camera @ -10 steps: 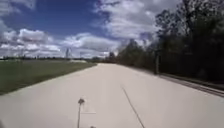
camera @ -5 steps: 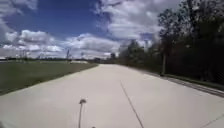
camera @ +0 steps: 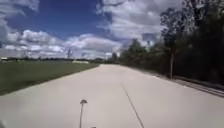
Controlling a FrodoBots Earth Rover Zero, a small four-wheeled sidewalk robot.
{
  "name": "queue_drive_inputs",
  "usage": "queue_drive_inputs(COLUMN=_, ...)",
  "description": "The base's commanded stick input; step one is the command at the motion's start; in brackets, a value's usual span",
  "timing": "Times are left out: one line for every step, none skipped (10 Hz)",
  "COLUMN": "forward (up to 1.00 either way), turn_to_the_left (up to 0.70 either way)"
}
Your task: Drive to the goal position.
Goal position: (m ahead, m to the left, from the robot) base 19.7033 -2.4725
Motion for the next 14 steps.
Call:
queue_drive_inputs(forward=1.0, turn_to_the_left=0.0)
queue_drive_inputs(forward=1.0, turn_to_the_left=0.0)
queue_drive_inputs(forward=1.0, turn_to_the_left=0.0)
queue_drive_inputs(forward=1.0, turn_to_the_left=0.0)
queue_drive_inputs(forward=1.0, turn_to_the_left=0.0)
queue_drive_inputs(forward=1.0, turn_to_the_left=0.0)
queue_drive_inputs(forward=1.0, turn_to_the_left=0.0)
queue_drive_inputs(forward=1.0, turn_to_the_left=0.0)
queue_drive_inputs(forward=1.0, turn_to_the_left=0.0)
queue_drive_inputs(forward=1.0, turn_to_the_left=0.0)
queue_drive_inputs(forward=1.0, turn_to_the_left=0.0)
queue_drive_inputs(forward=1.0, turn_to_the_left=0.0)
queue_drive_inputs(forward=1.0, turn_to_the_left=0.0)
queue_drive_inputs(forward=1.0, turn_to_the_left=0.0)
